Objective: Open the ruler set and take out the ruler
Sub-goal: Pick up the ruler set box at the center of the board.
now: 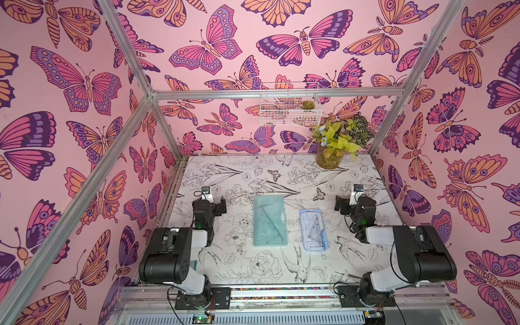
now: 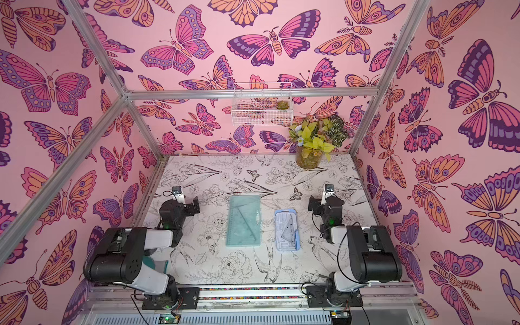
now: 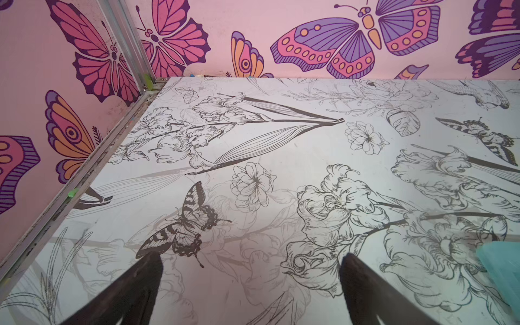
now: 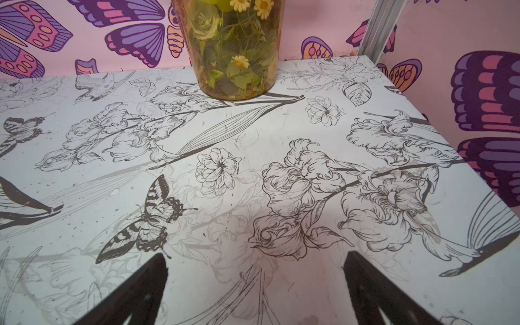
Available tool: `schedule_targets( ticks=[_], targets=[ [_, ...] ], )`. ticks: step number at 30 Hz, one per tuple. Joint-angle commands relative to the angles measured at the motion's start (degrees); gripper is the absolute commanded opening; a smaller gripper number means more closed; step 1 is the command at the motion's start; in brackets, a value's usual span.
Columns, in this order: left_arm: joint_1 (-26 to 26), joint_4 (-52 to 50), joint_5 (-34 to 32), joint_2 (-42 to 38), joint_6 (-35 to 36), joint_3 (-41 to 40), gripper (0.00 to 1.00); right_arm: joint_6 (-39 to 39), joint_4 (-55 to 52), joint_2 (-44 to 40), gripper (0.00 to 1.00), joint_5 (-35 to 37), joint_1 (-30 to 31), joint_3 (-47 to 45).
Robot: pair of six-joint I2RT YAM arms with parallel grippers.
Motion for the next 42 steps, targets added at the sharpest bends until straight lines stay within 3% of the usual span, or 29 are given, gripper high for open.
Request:
schedule_targets(
  ticks=[1,21,23,24,25,27,29,31,32,33,35,37,39,42],
  targets=[
    [-0.08,1.17,0.02,0.26,0.64,-0.84,1.00,0.10,0.12,-0.39,0.99,-0.63,-0.30,0.77],
    [0.80,0.13,1.88,0.34,0.19,-0.23,1.00,0.18,0.22,-0.52,0.99,-0.59,-0.30,0.68],
    [-0.10,-0.81,-2.14,-0.52,0.00,0.12,1.00,0.40,1.65,-0.61,0.99,0.10,-0.30,0.74],
    [-1.08,-3.35,-6.22,-2.13,-0.08,1.25,1.00,0.42,-1.47,-2.22,0.99,0.13,-0.34,1.77],
    [-2.59,-12.73,-12.12,-4.91,-0.69,4.81,1.00,0.27,-7.33,-4.74,0.99,0.16,-0.30,3.84],
    [-3.69,-27.89,-16.74,-9.21,-2.21,12.93,1.00,0.04,-20.53,-9.65,0.99,-1.05,-0.30,9.26],
    [-3.15,-38.29,-13.71,-12.74,-9.33,19.83,1.00,7.70,-26.66,-13.34,0.99,-1.15,-0.34,13.25],
    [-2.73,-44.99,-12.13,-14.41,-25.36,24.12,1.00,29.31,-35.07,-14.53,0.99,5.98,-0.38,16.51],
    [-2.14,-48.76,-9.62,-14.70,-34.82,25.60,1.00,35.42,-39.54,-14.14,0.99,3.35,-1.67,18.42],
    [-1.17,-49.82,-3.69,-14.31,-38.97,26.34,1.00,34.66,-37.96,-12.93,0.97,-6.43,-3.08,19.37],
    [-0.61,-51.25,7.45,-11.50,-39.84,28.62,0.96,32.30,-38.11,-10.96,0.89,-16.00,-3.46,21.58],
    [-2.08,-55.35,15.13,-7.20,-37.55,32.21,0.96,31.84,-40.12,-10.89,0.86,-19.00,-3.31,22.86],
    [-7.43,-62.10,13.67,-4.36,-31.79,36.20,0.97,31.12,-41.11,-12.11,0.85,-19.38,-2.79,22.74],
    [-17.20,-67.28,5.11,-4.14,-24.09,38.81,0.98,29.41,-43.75,-13.69,0.85,-18.54,-0.53,23.45]
  ],
)
